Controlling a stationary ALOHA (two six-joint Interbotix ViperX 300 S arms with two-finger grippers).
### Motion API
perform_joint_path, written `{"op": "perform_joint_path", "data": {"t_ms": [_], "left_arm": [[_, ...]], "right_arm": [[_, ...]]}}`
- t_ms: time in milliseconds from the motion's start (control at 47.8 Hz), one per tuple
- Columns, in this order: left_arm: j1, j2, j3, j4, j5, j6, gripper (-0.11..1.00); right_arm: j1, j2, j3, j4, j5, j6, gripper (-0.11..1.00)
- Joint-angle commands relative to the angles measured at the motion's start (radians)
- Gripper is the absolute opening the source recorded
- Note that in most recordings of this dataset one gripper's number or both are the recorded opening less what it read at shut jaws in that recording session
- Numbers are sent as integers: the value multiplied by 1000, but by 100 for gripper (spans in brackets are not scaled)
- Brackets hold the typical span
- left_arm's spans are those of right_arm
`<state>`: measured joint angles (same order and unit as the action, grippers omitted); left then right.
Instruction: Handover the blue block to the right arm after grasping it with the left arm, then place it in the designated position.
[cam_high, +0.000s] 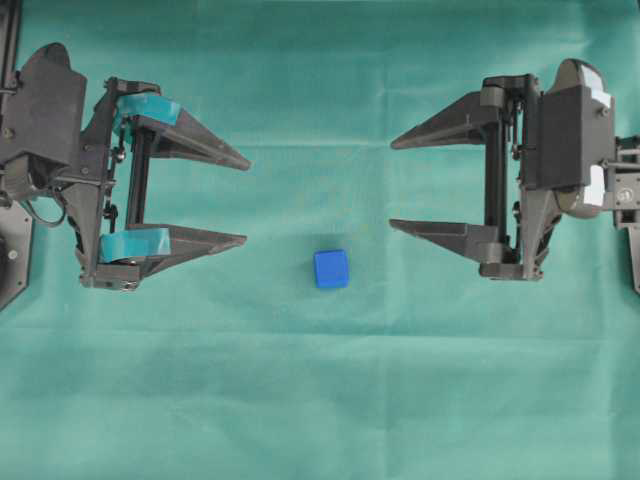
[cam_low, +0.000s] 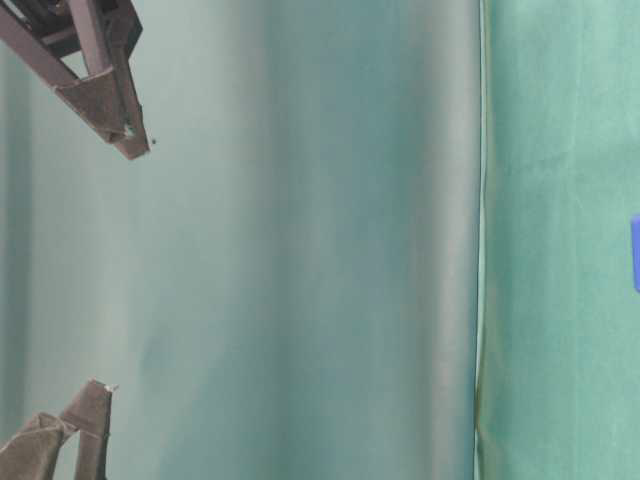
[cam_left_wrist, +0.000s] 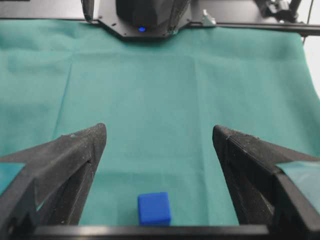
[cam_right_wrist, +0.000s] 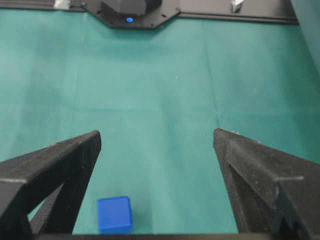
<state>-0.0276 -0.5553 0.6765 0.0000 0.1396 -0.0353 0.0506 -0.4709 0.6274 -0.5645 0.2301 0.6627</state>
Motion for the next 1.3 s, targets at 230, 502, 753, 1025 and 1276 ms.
{"op": "perform_joint_path", "data": {"t_ms": [230,502,753,1025,1276], "left_arm": [[2,-9,-12,3,-5,2,100],[2,-11,-9,3,5,2,100],[2,-12,11,3,15,2,100],[2,-14,25,3,14,2,100],[2,-17,31,3,14,2,100]], "right_arm": [[2,-11,-12,-5,-8,0,94],[2,-9,-8,-11,-8,-2,94],[2,-8,17,-12,-8,2,94],[2,-8,20,-12,-9,2,94],[2,-11,25,-12,-14,2,94]]}}
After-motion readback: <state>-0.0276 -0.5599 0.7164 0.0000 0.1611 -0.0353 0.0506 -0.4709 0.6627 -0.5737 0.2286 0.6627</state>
